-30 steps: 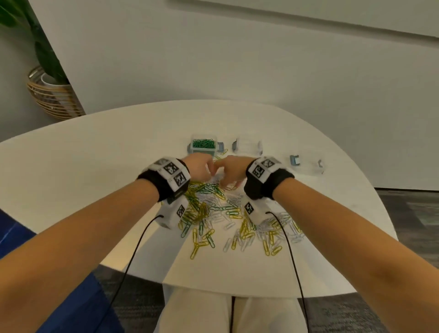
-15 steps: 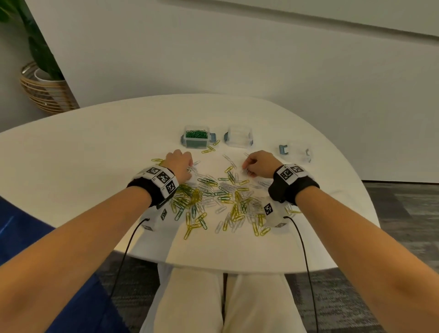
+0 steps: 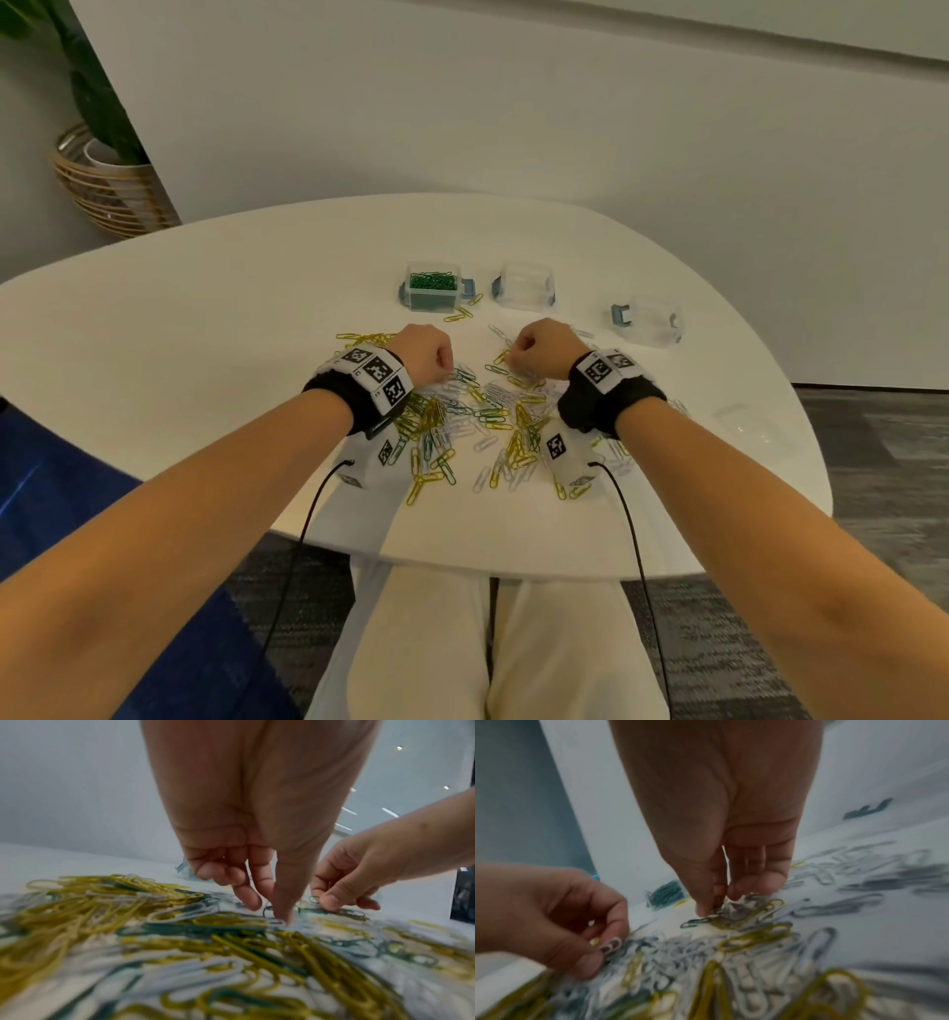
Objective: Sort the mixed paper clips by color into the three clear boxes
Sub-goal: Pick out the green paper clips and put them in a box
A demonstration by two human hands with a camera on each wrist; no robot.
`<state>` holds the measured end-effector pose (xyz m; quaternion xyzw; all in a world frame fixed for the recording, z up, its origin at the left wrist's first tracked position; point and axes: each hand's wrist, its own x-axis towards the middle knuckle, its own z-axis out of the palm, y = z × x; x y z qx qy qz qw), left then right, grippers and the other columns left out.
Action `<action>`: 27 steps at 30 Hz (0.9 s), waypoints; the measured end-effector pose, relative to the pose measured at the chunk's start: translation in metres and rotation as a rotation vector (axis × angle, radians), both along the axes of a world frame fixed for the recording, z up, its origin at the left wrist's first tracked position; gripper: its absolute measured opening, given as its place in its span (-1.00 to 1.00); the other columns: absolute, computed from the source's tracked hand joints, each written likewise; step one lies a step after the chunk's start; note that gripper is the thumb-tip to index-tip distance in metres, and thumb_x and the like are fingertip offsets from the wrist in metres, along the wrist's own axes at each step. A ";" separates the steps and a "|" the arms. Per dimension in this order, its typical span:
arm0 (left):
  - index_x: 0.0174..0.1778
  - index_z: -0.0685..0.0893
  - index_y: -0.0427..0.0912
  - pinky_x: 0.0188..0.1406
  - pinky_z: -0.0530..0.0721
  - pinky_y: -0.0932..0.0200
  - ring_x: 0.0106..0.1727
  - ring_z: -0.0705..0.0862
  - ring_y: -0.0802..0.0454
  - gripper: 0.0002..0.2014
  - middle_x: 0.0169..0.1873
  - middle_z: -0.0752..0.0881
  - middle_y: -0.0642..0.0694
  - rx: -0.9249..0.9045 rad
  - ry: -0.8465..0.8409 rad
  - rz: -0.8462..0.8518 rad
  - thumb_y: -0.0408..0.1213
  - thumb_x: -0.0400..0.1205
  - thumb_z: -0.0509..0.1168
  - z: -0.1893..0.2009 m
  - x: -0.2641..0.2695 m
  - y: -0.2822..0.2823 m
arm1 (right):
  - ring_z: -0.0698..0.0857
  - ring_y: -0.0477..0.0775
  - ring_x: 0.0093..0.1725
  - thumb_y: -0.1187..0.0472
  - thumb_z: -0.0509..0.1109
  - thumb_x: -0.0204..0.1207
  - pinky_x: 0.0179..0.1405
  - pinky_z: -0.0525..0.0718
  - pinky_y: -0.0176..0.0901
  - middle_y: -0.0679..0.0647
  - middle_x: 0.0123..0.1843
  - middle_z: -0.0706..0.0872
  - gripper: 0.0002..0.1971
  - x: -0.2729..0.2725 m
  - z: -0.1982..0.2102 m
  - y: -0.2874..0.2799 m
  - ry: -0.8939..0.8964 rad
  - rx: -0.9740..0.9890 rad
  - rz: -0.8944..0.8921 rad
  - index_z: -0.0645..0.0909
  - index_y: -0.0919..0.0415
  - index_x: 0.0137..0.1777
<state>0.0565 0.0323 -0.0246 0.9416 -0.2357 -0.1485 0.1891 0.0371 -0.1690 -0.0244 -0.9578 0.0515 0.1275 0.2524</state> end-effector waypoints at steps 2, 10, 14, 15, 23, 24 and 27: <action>-0.05 0.74 -0.23 -0.14 0.50 0.30 -0.17 0.60 0.13 -0.87 -0.19 0.70 0.02 -0.124 0.039 0.059 -0.32 0.52 0.45 0.002 0.002 0.004 | 0.66 0.05 -0.27 0.27 0.43 0.54 -0.13 0.71 -0.12 0.18 -0.23 0.74 -0.91 -0.002 0.006 -0.007 0.041 0.273 -0.086 0.67 0.30 -0.14; -0.15 0.71 -0.18 -0.10 0.62 0.17 -0.16 0.65 0.06 -0.94 -0.18 0.73 -0.05 -0.282 0.202 0.165 -0.29 0.53 0.44 -0.004 0.008 0.004 | 0.57 0.04 -0.25 0.17 0.31 0.61 -0.33 0.52 -0.23 0.07 -0.24 0.61 -0.83 0.004 0.007 0.019 0.106 -0.012 0.049 0.65 0.27 -0.07; -0.11 0.76 -0.22 -0.02 0.60 0.23 -0.09 0.66 0.12 -0.91 -0.13 0.74 0.01 -0.248 0.116 0.169 -0.29 0.55 0.41 -0.003 0.012 0.008 | 0.50 0.06 -0.26 0.10 0.42 0.53 -0.46 0.38 -0.26 0.02 -0.38 0.44 -0.70 0.007 -0.003 0.026 0.097 -0.304 0.165 0.43 0.18 -0.33; -0.11 0.76 -0.23 -0.11 0.62 0.27 -0.16 0.68 0.14 -0.91 -0.15 0.76 -0.02 -0.305 0.138 0.199 -0.30 0.55 0.40 -0.003 0.012 0.009 | 0.46 0.03 -0.32 0.10 0.41 0.54 -0.43 0.38 -0.24 0.00 -0.39 0.40 -0.66 0.007 -0.004 0.026 0.108 -0.326 0.179 0.36 0.14 -0.37; -0.21 0.62 -0.18 -0.11 0.54 0.08 -0.16 0.57 -0.13 -0.89 -0.21 0.64 -0.20 -0.223 0.038 0.383 -0.33 0.60 0.22 -0.004 0.017 0.013 | 0.51 -0.01 -0.49 0.29 0.20 0.59 -0.49 0.44 -0.24 0.15 -0.33 0.60 -0.77 -0.002 0.002 0.014 0.099 0.798 -0.235 0.47 0.26 -0.32; -0.13 0.62 -0.16 0.01 0.54 0.03 -0.05 0.58 -0.16 -0.93 -0.11 0.64 -0.22 -0.133 -0.031 0.370 -0.31 0.59 0.23 -0.004 0.017 0.014 | 0.52 0.00 -0.48 0.34 0.14 0.56 -0.52 0.45 -0.26 0.16 -0.32 0.61 -0.77 -0.004 0.003 0.014 0.148 1.098 -0.327 0.41 0.24 -0.35; 0.03 0.69 -0.23 0.18 0.58 -0.03 0.14 0.62 -0.20 -0.83 0.06 0.67 -0.22 -0.079 -0.112 0.298 -0.30 0.56 0.32 -0.003 0.012 0.006 | 0.43 0.00 -0.46 0.35 0.13 0.50 -0.56 0.35 -0.29 0.13 -0.33 0.51 -0.77 -0.004 0.001 0.021 0.264 1.365 -0.367 0.31 0.15 -0.38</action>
